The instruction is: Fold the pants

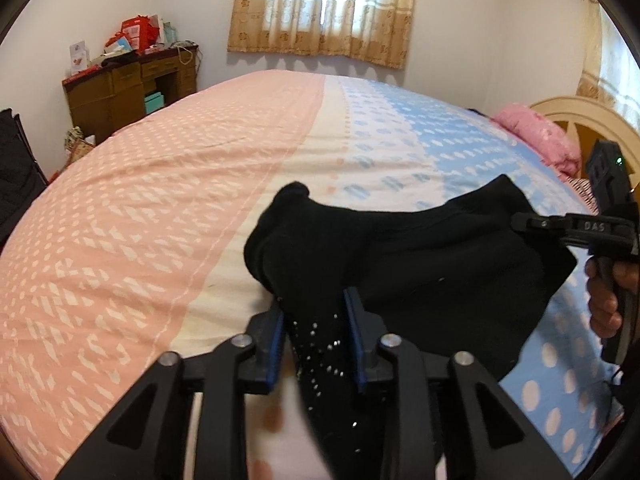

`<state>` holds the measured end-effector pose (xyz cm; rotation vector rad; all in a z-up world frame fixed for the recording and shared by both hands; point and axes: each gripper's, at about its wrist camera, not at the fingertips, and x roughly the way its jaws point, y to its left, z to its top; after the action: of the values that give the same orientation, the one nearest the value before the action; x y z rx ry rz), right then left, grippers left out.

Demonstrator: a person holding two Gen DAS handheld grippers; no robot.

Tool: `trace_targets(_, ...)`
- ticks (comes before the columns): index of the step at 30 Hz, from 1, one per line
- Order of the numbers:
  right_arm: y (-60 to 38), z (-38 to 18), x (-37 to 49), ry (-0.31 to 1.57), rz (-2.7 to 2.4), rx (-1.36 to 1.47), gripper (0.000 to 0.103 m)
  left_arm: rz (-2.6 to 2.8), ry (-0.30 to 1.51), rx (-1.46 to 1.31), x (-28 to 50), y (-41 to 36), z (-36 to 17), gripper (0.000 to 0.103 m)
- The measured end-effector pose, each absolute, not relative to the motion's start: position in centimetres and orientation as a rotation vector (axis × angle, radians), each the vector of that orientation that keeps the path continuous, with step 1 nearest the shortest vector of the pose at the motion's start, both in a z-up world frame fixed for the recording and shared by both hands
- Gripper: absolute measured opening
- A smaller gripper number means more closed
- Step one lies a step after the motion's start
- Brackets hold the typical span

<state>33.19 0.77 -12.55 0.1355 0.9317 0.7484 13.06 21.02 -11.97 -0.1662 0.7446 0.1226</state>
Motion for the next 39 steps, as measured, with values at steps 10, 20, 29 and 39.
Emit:
trace_targets(10,0.9,-14.0,33.6,0.921,0.672,0.052,0.041,0.209,0.757,-0.124,13.0,21.2,-12.6,0.068)
trace_targets(20,-4.5,-11.6,31.0,0.791,0.478,0.027,0.053,0.32,0.772,-0.227,11.2,23.0,-12.9,0.096)
trace_targets(29,-9.3,-9.4,26.1,0.76,0.407,0.063,0.055,0.35,0.689,-0.198,8.2,21.0,-10.3,0.096)
trace_targets(39,-9.4,-5.1,18.5,0.615,0.462,0.066,0.06,0.245,0.572,-0.155,6.0,17.4,-6.0,0.098)
